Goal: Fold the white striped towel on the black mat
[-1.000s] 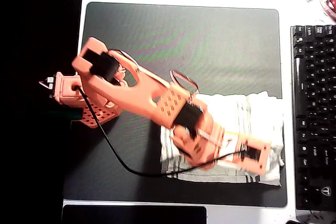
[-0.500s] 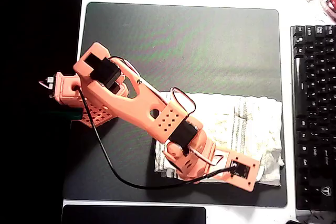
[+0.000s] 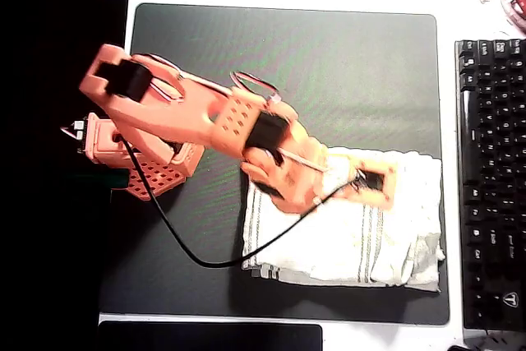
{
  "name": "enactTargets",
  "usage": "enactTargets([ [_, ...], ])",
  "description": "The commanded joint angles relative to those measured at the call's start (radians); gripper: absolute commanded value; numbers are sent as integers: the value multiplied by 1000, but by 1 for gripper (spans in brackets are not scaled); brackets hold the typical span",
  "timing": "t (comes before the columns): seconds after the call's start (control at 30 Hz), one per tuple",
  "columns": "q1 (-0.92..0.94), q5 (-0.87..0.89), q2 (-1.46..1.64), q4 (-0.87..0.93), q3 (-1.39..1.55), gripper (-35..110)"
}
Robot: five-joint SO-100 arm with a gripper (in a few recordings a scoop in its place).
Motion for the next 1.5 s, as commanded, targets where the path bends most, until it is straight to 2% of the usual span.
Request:
enactTargets([
  [0.0, -72, 18, 170, 20, 89, 8],
  [0.3, -295, 120, 514, 104, 347, 8],
  [0.5, -365, 129, 732, 117, 526, 7],
  [0.93, -377, 138, 1049, 130, 839, 1],
  [1.47, -388, 172, 1220, 138, 1032, 0],
])
